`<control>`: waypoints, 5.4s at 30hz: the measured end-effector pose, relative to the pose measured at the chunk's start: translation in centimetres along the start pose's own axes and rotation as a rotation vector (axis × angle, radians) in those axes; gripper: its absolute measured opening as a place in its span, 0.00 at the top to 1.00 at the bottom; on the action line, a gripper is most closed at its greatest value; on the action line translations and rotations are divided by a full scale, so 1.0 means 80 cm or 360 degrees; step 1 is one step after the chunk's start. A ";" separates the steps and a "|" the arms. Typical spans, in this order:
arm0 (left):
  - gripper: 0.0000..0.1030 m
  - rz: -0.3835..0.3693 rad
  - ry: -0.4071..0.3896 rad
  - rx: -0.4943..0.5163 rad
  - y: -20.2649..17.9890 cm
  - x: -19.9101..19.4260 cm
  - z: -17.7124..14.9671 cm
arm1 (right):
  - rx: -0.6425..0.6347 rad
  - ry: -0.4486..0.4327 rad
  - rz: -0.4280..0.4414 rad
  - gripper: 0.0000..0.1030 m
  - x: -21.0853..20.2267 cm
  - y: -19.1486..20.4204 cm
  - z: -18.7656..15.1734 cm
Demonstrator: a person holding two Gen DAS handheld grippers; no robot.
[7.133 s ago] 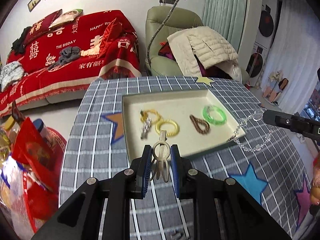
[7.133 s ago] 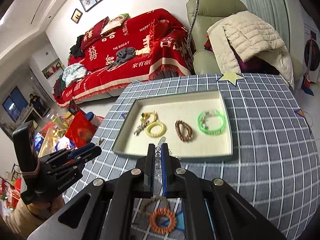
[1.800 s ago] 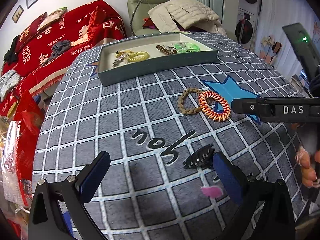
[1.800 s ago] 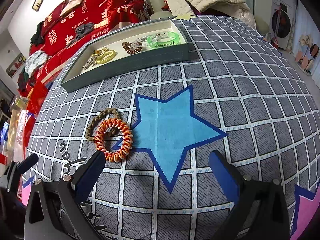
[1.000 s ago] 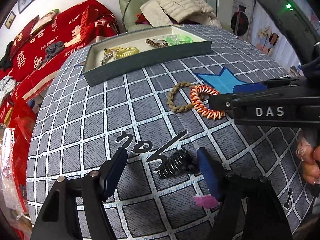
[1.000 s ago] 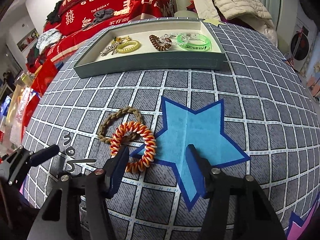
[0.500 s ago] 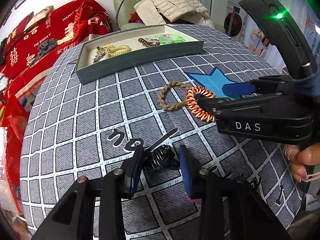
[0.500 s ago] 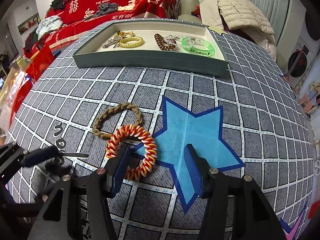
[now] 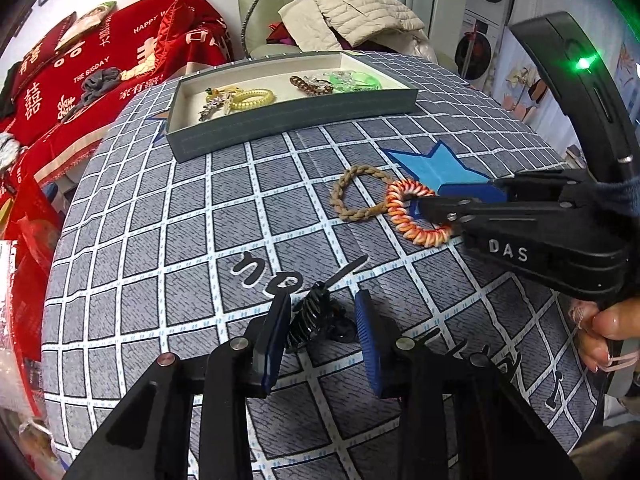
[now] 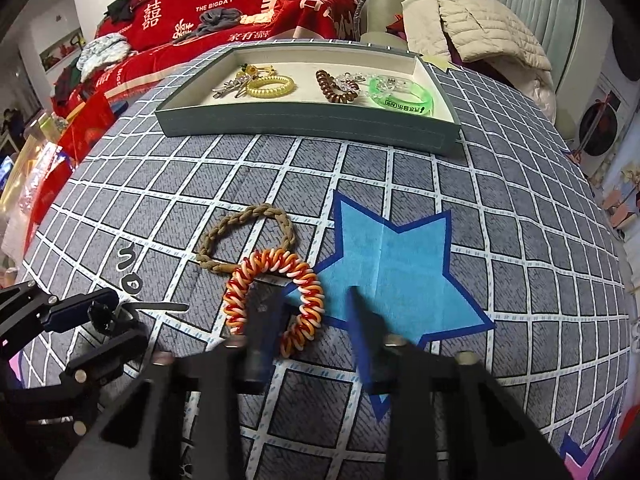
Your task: Organize jewelry
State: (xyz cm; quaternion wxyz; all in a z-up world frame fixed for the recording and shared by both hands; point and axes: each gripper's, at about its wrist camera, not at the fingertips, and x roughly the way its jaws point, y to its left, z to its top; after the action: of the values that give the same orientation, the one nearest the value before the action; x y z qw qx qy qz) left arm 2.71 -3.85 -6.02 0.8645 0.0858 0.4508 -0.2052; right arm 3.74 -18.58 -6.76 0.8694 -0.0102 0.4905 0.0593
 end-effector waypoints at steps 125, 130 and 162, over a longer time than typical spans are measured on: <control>0.49 0.0313 -0.0053 -0.0266 0.112 0.160 0.242 | 0.0229 -0.0090 -0.0005 0.86 0.113 -0.091 0.225; 0.49 0.0318 -0.0056 -0.0262 0.112 0.161 0.242 | 0.0236 -0.0081 0.0013 0.86 0.111 -0.093 0.224; 0.04 0.0412 -0.0224 -0.0218 0.104 0.116 0.241 | 0.0346 -0.0195 0.0114 0.44 0.057 -0.106 0.202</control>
State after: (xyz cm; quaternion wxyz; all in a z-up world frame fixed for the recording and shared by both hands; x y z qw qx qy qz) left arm 25.41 -5.34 -2.72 0.9170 0.0696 0.3872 -0.0664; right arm 20.77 -25.32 -2.59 0.8909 0.1054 0.4402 0.0374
